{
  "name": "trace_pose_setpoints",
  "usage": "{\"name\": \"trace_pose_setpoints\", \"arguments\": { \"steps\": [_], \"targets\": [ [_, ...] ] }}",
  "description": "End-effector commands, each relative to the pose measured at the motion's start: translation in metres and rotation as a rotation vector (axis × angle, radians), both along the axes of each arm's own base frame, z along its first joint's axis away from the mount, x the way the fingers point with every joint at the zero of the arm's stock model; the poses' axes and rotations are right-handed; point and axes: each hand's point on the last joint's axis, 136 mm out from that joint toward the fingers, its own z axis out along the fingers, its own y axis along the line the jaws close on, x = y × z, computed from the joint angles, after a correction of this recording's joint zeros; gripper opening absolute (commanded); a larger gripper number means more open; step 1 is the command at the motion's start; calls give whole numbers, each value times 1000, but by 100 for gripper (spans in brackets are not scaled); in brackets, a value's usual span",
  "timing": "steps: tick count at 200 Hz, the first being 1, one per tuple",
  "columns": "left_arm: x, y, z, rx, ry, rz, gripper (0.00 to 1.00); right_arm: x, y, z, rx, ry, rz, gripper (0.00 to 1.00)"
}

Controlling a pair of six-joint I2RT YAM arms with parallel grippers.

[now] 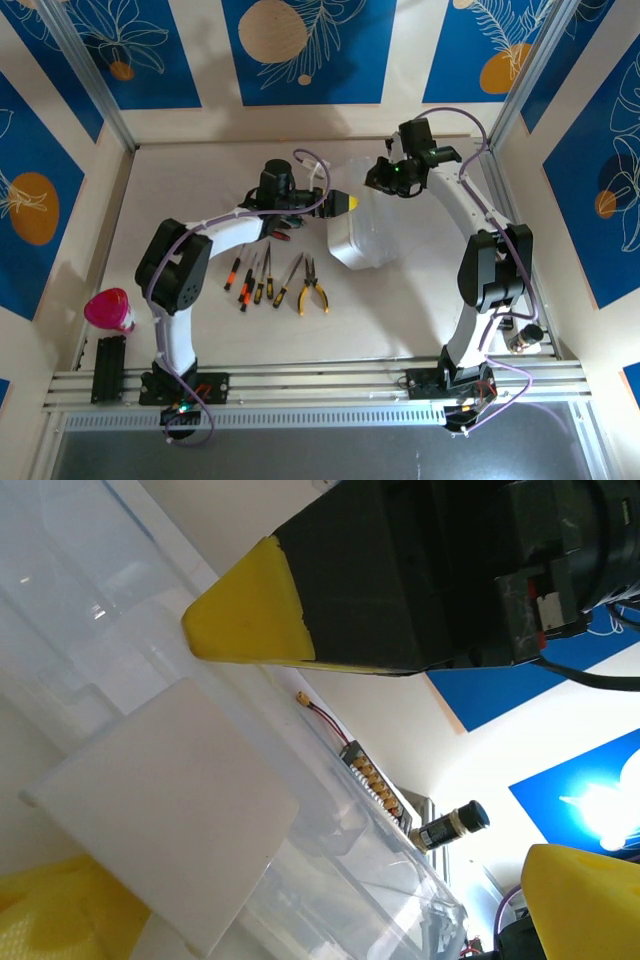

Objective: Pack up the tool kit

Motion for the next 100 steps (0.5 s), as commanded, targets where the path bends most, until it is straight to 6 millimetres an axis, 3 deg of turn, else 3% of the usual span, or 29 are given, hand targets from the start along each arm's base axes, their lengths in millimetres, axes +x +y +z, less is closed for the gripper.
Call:
{"name": "trace_pose_setpoints", "arguments": {
  "steps": [1,100],
  "targets": [
    [-10,5,-86,143,249,6,99,-15,27,15,53,21,95,3],
    [0,11,-81,131,242,16,98,-15,23,14,6,26,78,3]
  ]
}}
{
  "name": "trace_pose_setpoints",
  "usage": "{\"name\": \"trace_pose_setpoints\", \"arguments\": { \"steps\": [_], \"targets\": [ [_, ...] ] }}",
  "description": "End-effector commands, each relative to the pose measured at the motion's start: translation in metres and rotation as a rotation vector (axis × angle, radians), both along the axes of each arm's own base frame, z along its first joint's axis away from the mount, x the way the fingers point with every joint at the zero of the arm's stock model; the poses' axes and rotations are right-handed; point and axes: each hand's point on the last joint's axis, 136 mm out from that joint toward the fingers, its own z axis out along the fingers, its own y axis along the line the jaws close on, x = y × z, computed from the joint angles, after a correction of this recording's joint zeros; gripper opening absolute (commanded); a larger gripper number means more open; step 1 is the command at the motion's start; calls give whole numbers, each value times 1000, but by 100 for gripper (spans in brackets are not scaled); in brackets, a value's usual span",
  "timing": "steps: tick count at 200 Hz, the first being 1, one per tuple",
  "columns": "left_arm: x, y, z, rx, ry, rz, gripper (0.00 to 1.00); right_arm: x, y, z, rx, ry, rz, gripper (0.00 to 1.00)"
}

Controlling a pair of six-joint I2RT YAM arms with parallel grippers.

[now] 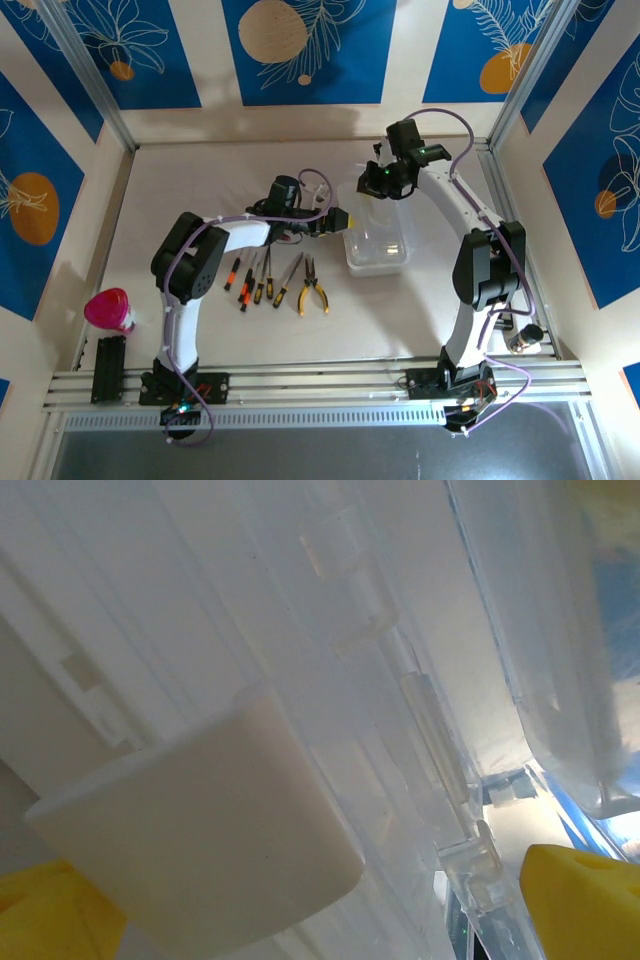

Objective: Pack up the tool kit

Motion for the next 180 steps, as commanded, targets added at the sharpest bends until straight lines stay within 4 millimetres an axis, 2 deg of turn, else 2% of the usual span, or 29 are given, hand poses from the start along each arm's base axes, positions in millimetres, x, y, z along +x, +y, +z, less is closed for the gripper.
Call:
{"name": "trace_pose_setpoints", "arguments": {
  "steps": [1,11,22,57,96,111,131,162,180],
  "targets": [
    [4,4,6,-2,-2,6,98,-2,3,21,16,-28,21,3],
    [4,5,7,3,-5,7,98,-2,0,24,10,-35,18,4],
    [5,7,8,18,-10,11,98,-2,-5,29,1,-46,13,9],
    [8,20,3,154,-21,44,98,-5,-21,45,-50,-86,7,43],
    [10,40,4,299,-44,90,98,-14,-49,51,-123,-116,-21,73],
    [10,48,6,346,-56,107,99,-19,-62,44,-187,-116,-29,85],
    [10,58,9,402,-73,131,99,-24,-73,27,-265,-99,-19,93],
    [13,74,13,487,-96,185,100,-28,-78,-3,-336,-52,29,100],
    [13,84,16,540,-103,216,100,-26,-76,-17,-348,-35,52,99]
  ]
}}
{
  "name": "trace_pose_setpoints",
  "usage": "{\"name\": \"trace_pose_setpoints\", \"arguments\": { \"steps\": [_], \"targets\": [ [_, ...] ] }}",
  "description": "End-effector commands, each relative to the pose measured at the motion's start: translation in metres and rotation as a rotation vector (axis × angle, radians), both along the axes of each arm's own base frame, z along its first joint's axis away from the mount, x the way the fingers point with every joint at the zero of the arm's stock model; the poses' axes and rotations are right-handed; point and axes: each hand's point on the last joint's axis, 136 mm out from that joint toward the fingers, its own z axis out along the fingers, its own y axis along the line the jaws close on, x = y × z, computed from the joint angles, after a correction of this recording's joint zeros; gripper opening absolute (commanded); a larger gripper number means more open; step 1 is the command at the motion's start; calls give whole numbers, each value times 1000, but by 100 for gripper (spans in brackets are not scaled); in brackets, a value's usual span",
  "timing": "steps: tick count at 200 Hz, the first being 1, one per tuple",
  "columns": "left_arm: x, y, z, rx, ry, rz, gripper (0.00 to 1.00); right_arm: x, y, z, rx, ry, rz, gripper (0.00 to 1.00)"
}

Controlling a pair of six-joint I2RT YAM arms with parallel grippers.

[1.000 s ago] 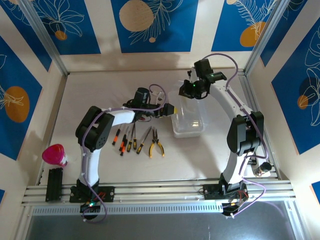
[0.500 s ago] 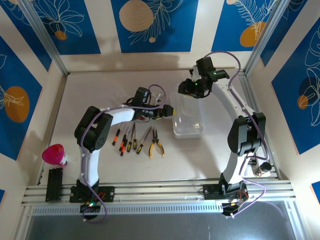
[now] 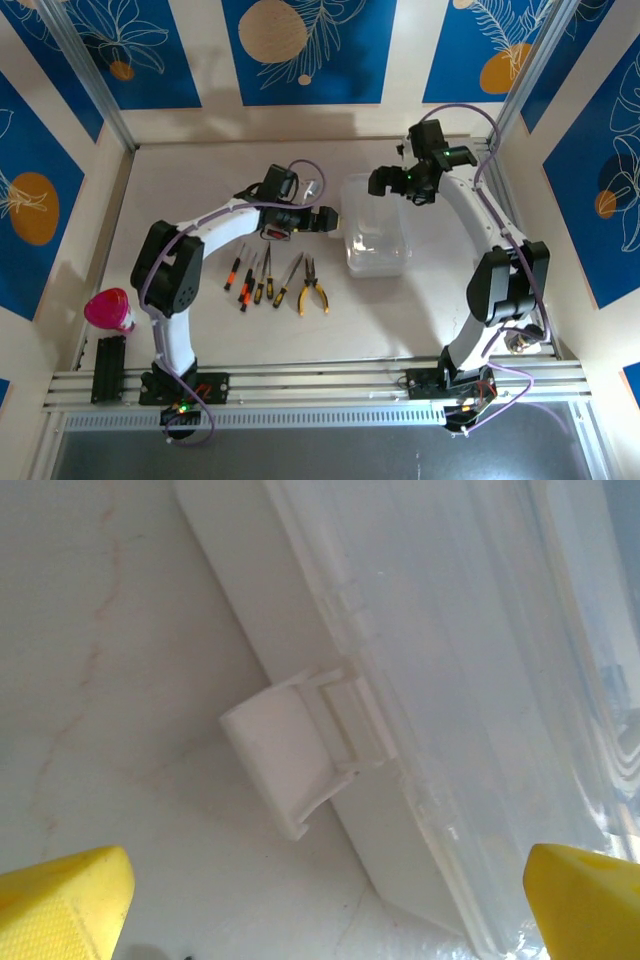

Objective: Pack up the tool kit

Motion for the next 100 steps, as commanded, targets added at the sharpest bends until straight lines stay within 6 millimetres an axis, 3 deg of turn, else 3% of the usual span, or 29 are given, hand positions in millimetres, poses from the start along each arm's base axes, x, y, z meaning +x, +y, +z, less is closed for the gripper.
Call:
{"name": "trace_pose_setpoints", "arguments": {
  "steps": [1,59,100],
  "targets": [
    [5,24,14,106,-44,54,100,-4,-2,-26,-66,48,50,99],
    [-4,46,15,225,-41,78,100,-2,13,-59,-1,99,99,98],
    [-5,47,12,233,-31,76,100,-5,9,-72,-6,123,91,85]
  ]
}}
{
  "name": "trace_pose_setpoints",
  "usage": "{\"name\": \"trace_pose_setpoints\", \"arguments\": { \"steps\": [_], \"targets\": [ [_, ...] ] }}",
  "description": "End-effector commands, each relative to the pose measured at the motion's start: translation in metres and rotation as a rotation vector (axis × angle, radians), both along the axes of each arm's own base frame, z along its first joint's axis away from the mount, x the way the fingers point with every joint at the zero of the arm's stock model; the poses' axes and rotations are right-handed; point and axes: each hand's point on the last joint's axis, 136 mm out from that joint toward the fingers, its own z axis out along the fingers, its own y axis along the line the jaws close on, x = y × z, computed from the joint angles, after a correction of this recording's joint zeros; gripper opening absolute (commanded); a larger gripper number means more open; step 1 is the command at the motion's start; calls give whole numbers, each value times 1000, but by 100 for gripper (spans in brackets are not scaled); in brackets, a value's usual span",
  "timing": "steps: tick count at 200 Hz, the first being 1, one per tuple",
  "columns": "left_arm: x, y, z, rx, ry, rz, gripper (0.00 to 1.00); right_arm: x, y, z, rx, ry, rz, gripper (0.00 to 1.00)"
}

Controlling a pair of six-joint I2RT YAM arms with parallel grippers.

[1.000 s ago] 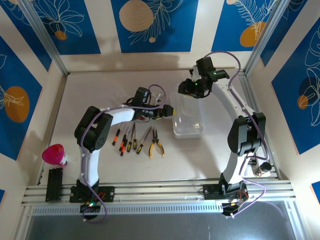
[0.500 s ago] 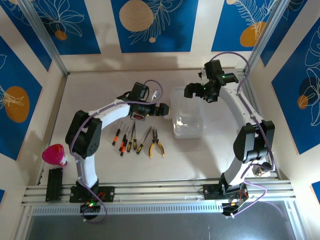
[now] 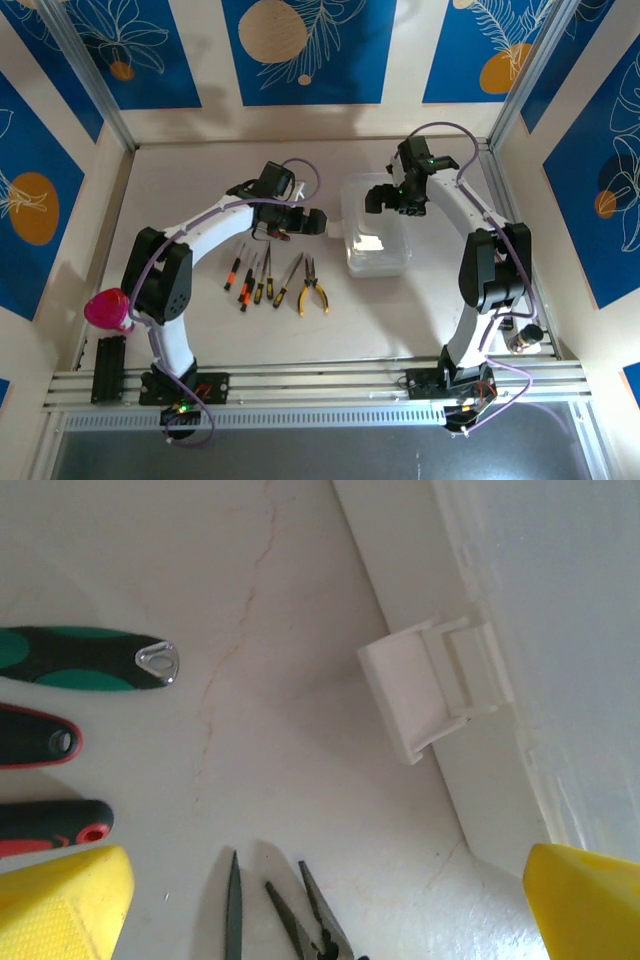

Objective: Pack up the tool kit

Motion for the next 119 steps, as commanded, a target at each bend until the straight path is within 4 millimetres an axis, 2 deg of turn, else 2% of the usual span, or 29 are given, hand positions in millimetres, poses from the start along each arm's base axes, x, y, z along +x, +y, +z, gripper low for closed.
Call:
{"name": "trace_pose_setpoints", "arguments": {
  "steps": [1,37,68,119],
  "targets": [
    [2,7,13,20,-24,-2,100,-4,3,-8,26,18,14,85],
    [9,-1,18,15,-27,-34,100,-4,6,-9,77,14,16,72],
    [17,-9,31,-7,-53,-55,100,-3,5,-7,102,8,16,67],
    [29,-33,52,-121,-81,-89,100,3,9,21,250,-60,43,63]
  ]
}}
